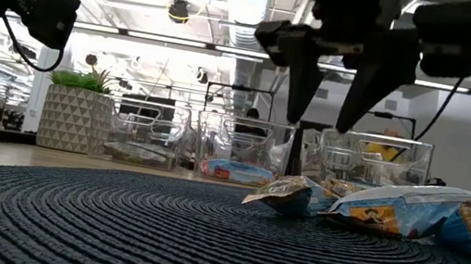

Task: Pick and place Granola Bars by type
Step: Put the yellow granola bar into the right transparent bin

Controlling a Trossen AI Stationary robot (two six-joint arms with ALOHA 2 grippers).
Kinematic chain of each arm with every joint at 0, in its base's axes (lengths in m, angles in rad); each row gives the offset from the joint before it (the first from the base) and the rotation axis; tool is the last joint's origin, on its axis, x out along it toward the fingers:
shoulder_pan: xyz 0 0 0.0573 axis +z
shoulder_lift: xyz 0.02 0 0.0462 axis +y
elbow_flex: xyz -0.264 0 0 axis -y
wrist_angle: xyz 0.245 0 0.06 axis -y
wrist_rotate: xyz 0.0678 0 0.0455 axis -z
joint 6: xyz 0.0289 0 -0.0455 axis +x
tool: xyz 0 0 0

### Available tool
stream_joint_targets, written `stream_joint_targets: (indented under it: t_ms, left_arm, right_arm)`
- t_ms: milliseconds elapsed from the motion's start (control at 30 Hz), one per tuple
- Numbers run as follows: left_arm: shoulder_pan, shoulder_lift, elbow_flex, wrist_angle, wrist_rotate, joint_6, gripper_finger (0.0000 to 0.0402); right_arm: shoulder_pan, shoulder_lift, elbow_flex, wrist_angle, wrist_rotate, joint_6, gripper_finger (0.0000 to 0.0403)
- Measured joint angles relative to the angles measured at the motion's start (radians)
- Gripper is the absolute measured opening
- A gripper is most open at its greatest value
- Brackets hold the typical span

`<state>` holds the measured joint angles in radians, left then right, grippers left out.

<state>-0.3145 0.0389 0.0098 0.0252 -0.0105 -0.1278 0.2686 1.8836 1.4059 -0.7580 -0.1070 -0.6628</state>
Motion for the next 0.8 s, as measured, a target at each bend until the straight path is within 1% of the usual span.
stream_joint_targets:
  t_ms: [133,300,400,800]
  left_arm:
    - [0.0,0.0,0.0,0.0,0.0,0.0,0.0274]
    - [0.0,0.0,0.0,0.0,0.0,0.0,0.0274]
    - [0.0,0.0,0.0,0.0,0.0,0.0,0.0274]
    - [0.0,0.0,0.0,0.0,0.0,0.0,0.0274]
  right_arm:
    - [0.006,0.036,0.0,0.011,-0.006,0.0,0.0198]
    - [0.011,0.054,-0.001,0.018,-0.051,-0.001,0.0198]
    - [0.012,0.053,-0.016,0.068,-0.051,-0.001,0.0198]
    - [-0.006,0.053,-0.103,0.117,-0.05,-0.001,0.0198]
